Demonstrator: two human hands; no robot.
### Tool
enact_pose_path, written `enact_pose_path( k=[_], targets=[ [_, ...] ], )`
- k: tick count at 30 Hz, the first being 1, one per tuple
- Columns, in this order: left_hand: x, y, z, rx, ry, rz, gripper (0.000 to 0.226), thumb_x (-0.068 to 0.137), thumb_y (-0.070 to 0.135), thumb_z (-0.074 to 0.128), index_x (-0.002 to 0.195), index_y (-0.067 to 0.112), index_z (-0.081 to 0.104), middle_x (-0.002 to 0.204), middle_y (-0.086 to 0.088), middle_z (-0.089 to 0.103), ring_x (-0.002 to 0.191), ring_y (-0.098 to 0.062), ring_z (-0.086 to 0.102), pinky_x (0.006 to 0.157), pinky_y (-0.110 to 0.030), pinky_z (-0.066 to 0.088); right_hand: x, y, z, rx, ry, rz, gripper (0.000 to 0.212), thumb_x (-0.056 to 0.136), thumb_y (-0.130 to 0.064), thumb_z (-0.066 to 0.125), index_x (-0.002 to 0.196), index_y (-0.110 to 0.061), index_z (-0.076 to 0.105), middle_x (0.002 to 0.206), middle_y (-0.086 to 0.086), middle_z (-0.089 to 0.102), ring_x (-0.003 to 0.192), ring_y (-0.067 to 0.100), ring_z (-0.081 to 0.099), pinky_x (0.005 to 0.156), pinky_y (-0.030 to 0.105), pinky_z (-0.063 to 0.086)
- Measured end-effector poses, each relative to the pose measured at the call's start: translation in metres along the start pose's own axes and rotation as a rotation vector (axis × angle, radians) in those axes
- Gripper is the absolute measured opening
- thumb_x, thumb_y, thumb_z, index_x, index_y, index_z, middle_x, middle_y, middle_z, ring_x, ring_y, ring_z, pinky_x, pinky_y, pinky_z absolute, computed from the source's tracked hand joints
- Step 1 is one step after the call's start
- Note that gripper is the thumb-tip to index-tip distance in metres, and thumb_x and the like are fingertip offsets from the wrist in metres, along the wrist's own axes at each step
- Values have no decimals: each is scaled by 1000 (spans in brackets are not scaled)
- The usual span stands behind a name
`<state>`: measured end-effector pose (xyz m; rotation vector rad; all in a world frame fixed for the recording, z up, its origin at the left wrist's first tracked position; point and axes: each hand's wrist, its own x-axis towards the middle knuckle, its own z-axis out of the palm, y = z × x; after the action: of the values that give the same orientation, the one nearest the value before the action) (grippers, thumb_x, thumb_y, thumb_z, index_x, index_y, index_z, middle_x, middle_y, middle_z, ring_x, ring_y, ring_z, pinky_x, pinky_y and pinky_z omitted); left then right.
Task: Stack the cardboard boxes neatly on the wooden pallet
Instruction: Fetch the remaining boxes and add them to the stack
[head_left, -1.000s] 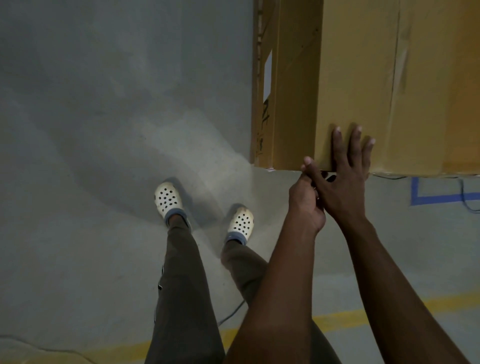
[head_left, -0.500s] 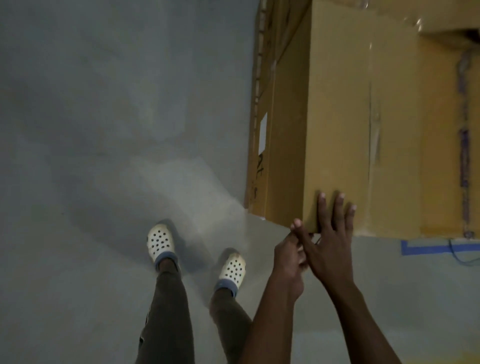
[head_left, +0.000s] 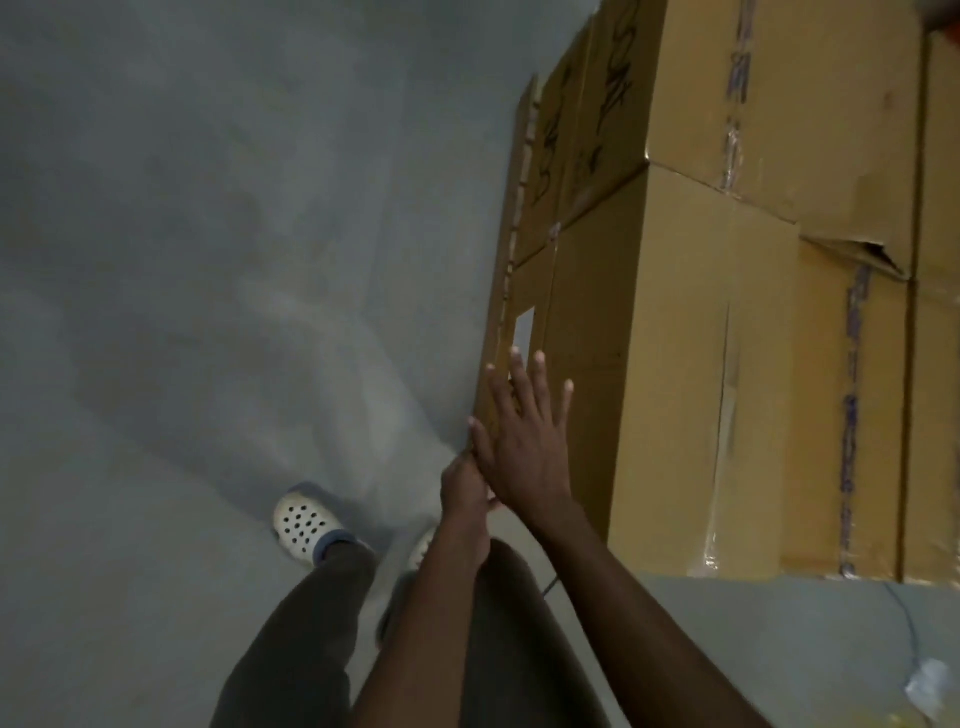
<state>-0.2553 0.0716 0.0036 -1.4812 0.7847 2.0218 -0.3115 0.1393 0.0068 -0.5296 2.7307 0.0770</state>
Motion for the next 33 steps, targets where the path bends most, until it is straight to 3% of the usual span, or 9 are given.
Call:
enact_pose_path(
  k=[2, 6, 13, 18, 20, 24, 27, 31, 33],
  targets=[
    [14, 30, 8, 30, -16, 20, 35, 109, 36, 40, 116, 18, 69, 98, 0, 79, 83, -13, 74, 71, -33, 58, 49, -3, -6, -51, -25, -61, 68, 104, -54, 36, 162, -25, 18, 171, 4, -7, 155, 27, -19, 122, 58, -12],
    [43, 77, 42, 125, -48, 41, 29, 108, 30, 45, 129, 17, 61, 123, -6, 69, 114, -25, 64, 104, -48, 50, 161, 24, -13, -273, -105, -165, 68, 104, -49, 37, 163, -21, 15, 171, 8, -3, 156, 31, -13, 122, 61, -9],
    [113, 144, 117, 166, -127, 49, 41, 106, 41, 45, 141, 21, 56, 132, -3, 66, 120, -21, 61, 106, -47, 48, 344, 107, -15, -638, -195, -190, 75, 103, -41, 37, 163, -13, 1, 170, 12, -6, 156, 33, -11, 124, 57, -3],
    [144, 178, 169, 257, -188, 43, 43, 107, 44, 43, 148, 34, 49, 154, 5, 47, 139, -20, 45, 116, -48, 36, 383, 165, -14, -1004, -423, -78, 78, 103, -59, 21, 161, -11, 1, 169, 18, -5, 155, 39, -10, 121, 61, -9],
    [149, 189, 185, 255, -204, 25, 45, 107, 43, 44, 151, 32, 46, 157, 5, 43, 143, -19, 41, 119, -49, 33, 377, 167, -5, -1005, -529, -71, 84, 100, -66, 19, 161, -11, 2, 168, 20, -6, 155, 42, -10, 119, 66, -12],
    [157, 203, 202, 250, -183, 38, 41, 108, 36, 46, 148, 29, 50, 153, 4, 48, 137, -17, 47, 118, -48, 37, 374, 159, 4, -996, -479, -180, 87, 100, -67, 21, 160, -9, -5, 168, 19, -12, 154, 40, -13, 118, 67, -14],
    [165, 212, 209, 256, -161, 33, 40, 107, 38, 46, 146, 31, 51, 152, 1, 51, 137, -19, 49, 117, -48, 37, 388, 165, 0, -985, -571, -113, 83, 102, -64, 21, 161, -9, 1, 169, 19, -3, 155, 41, -8, 116, 68, -15],
    [171, 227, 215, 290, -134, 34, 40, 106, 42, 46, 145, 32, 52, 151, 1, 50, 136, -20, 49, 116, -49, 38, 428, 169, -17, -888, -448, -73, 80, 103, -59, 21, 162, -8, 0, 169, 18, -7, 155, 38, -11, 118, 66, -11],
    [172, 235, 220, 280, -131, 27, 40, 107, 41, 45, 146, 31, 51, 149, 0, 53, 135, -21, 50, 116, -48, 39, 442, 174, -23, -968, -551, -73, 79, 104, -61, 20, 162, -10, 5, 169, 19, -3, 155, 39, -9, 117, 68, -15]
  ],
)
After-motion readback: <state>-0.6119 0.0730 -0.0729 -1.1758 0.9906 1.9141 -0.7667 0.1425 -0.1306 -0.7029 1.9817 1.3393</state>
